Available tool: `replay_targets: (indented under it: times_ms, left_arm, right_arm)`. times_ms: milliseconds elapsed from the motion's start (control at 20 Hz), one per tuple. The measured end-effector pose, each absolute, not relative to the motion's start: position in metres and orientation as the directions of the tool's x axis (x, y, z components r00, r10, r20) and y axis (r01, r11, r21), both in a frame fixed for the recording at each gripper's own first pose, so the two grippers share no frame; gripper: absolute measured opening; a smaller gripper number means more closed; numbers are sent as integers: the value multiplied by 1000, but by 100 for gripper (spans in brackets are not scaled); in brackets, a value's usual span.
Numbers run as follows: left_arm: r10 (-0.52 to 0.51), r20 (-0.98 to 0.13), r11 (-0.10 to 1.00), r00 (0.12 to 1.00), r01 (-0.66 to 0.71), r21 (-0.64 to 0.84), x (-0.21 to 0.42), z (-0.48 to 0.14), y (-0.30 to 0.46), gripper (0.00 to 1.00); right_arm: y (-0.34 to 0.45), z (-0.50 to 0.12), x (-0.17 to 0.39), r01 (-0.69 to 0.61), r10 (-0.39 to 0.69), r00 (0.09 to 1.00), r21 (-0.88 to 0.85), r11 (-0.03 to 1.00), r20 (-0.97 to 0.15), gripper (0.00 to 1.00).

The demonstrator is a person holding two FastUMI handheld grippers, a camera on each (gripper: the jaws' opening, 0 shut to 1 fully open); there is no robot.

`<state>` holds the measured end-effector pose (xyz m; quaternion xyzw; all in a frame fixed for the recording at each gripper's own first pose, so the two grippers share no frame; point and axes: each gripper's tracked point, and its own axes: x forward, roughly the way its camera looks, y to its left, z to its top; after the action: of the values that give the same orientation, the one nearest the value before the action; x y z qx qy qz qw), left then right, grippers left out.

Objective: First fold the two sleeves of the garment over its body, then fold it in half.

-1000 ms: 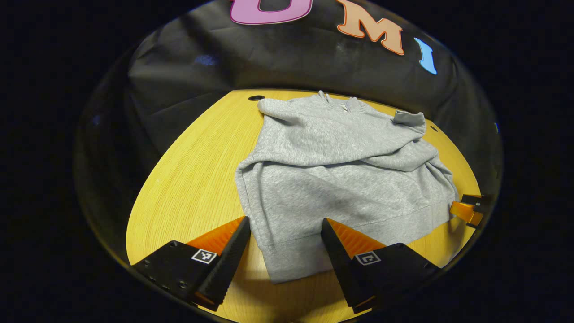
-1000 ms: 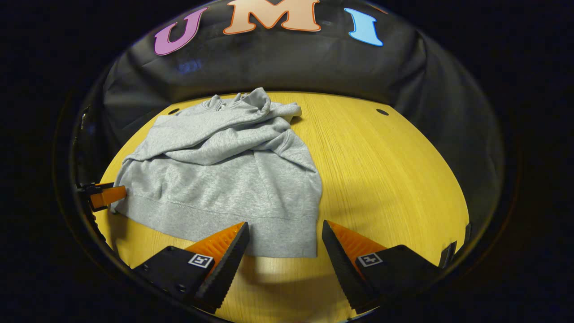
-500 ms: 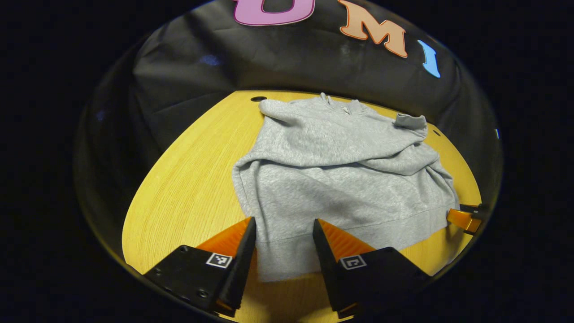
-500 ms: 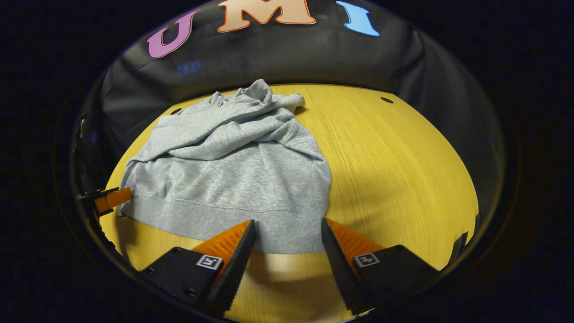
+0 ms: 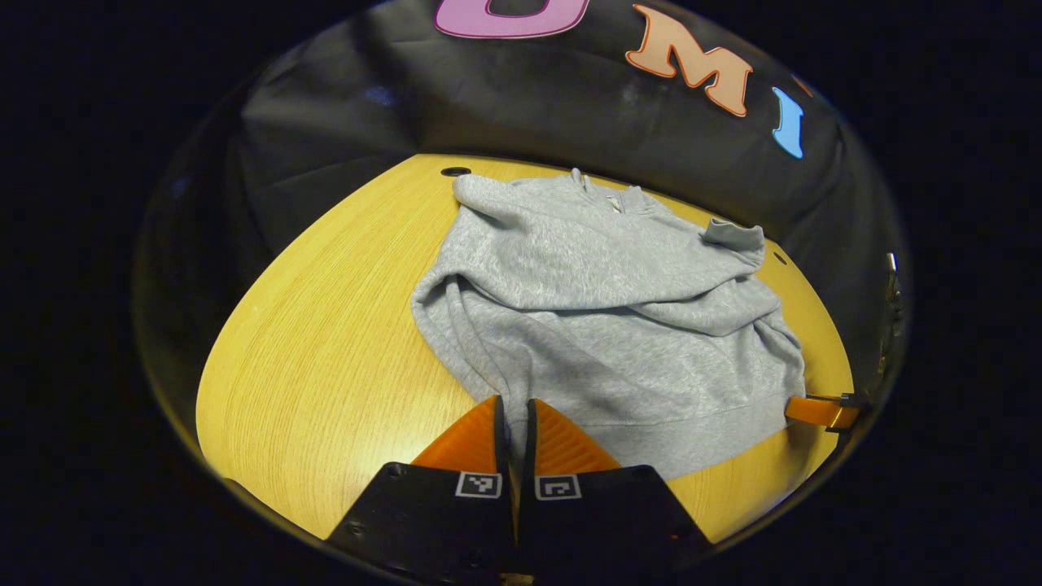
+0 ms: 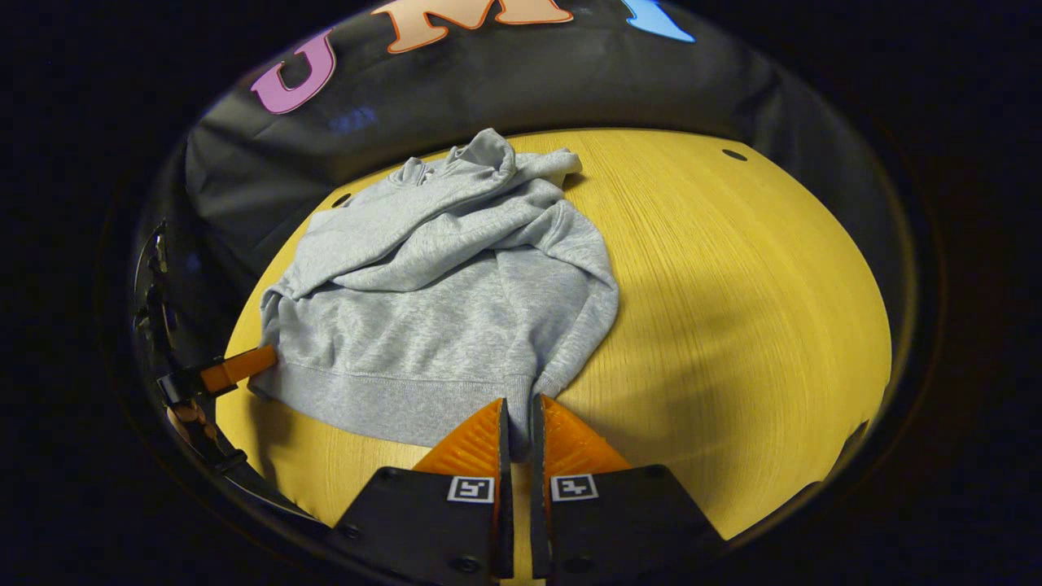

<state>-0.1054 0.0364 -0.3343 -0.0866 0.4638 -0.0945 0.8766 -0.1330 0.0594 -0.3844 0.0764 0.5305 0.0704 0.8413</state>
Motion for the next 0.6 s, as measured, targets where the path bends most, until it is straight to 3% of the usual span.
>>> replay_targets:
  times_ms: [300, 400, 600]
  left_arm:
    - [-237, -809, 965, 538, 35, -260, -103, -334, 36, 0]
    - [-228, -819, 963, 526, -4, -270, -103, -334, 37, 0]
    - [-201, -824, 962, 529, -53, -268, -101, -323, 39, 0]
  right_arm:
    - [60, -380, -129, -62, 212, 462, 207, 976, -861, 11]
    - [61, -379, -130, -102, 220, 492, 195, 976, -843, 5]
    - [63, -363, -125, -158, 318, 492, 277, 948, -810, 3]
